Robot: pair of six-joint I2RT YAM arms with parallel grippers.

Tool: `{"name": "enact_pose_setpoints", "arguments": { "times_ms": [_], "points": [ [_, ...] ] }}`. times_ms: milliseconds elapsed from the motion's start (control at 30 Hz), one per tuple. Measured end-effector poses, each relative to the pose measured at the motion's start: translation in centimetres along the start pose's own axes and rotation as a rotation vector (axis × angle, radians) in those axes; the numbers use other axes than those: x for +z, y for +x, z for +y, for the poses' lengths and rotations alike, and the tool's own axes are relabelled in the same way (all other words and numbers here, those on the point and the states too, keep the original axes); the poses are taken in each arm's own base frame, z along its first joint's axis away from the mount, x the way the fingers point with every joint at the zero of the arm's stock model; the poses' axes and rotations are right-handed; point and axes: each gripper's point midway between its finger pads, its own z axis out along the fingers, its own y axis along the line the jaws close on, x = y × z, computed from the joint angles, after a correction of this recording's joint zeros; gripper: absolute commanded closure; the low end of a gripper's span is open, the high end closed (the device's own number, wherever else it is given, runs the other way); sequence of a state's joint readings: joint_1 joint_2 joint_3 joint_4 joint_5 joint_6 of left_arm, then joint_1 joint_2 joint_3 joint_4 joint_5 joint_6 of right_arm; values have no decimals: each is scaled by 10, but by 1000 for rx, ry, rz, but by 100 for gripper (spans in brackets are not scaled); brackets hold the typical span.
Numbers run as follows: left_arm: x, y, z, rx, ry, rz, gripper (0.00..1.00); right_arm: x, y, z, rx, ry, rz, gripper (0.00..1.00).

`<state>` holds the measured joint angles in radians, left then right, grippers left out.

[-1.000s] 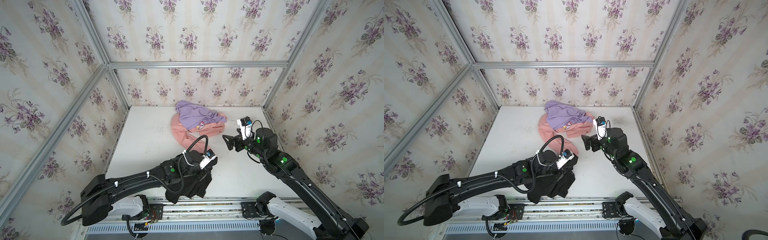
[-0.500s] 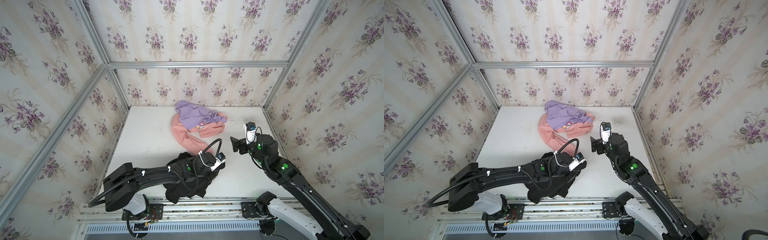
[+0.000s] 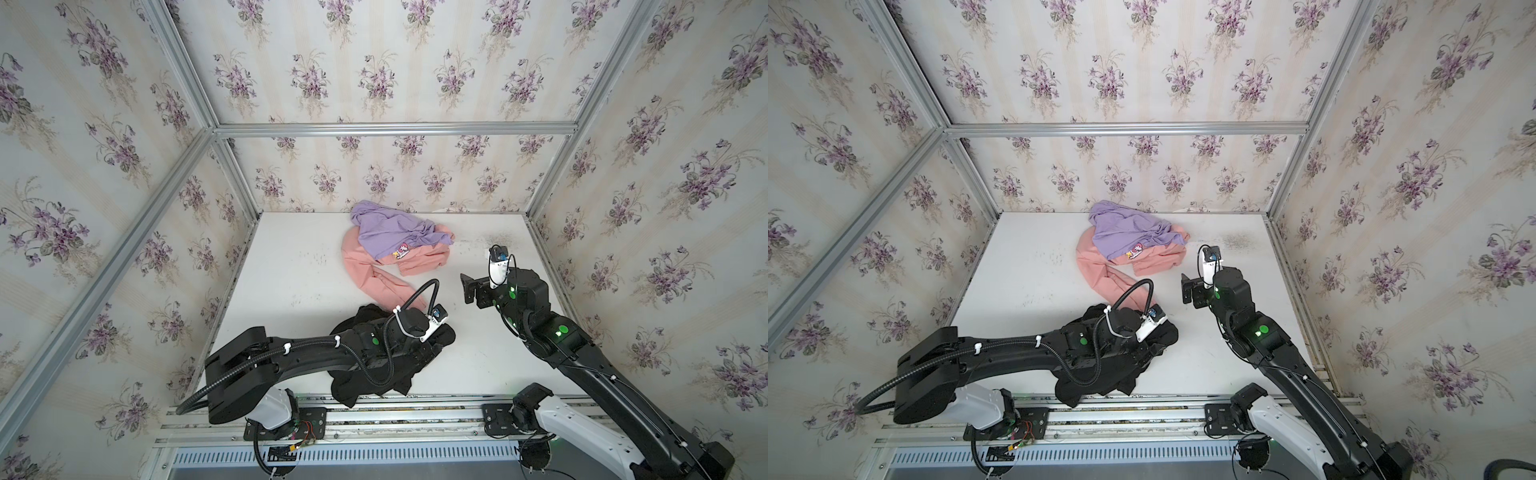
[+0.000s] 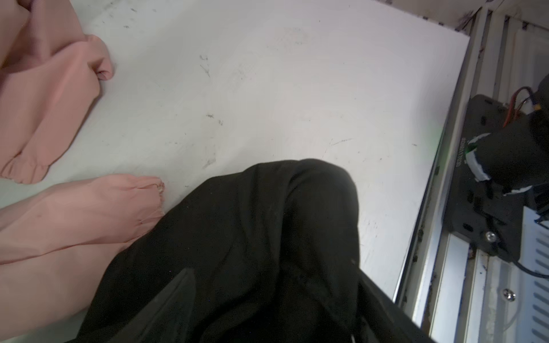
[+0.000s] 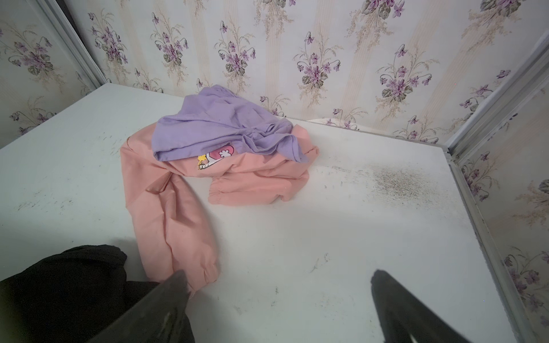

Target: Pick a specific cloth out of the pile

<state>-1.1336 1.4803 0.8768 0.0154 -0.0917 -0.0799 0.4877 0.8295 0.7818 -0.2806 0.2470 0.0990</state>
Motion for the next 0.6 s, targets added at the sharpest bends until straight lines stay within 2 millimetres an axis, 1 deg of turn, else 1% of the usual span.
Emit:
{"name": "enact_pose_setpoints", "arguments": {
  "times_ms": [67, 100, 233, 333, 400, 433, 500, 600],
  "points": [
    [-11, -9, 3, -4, -10, -39, 2, 3, 2, 0, 11, 2, 5, 1],
    [-16, -13, 4, -5, -15, -54, 0, 4, 3, 0, 16, 3, 9, 1],
    [-40, -27, 10, -17, -37, -126, 0, 9, 7, 0, 39, 4, 21, 1],
    [-59, -35, 21, -34, -67, -185, 0, 14, 13, -5, 52, 20, 25, 1],
    [-73, -37, 38, -60, -113, -220, 1, 23, 24, -14, 56, 55, 48, 1],
    [-81, -38, 49, -86, -147, -245, 0, 28, 30, -20, 55, 83, 65, 1],
    [-90, -32, 73, -131, -222, -263, 0, 42, 44, -31, 39, 144, 98, 1],
    [-105, -19, 113, -190, -380, -269, 1, 61, 66, -45, -40, 228, 133, 1]
  ]
}}
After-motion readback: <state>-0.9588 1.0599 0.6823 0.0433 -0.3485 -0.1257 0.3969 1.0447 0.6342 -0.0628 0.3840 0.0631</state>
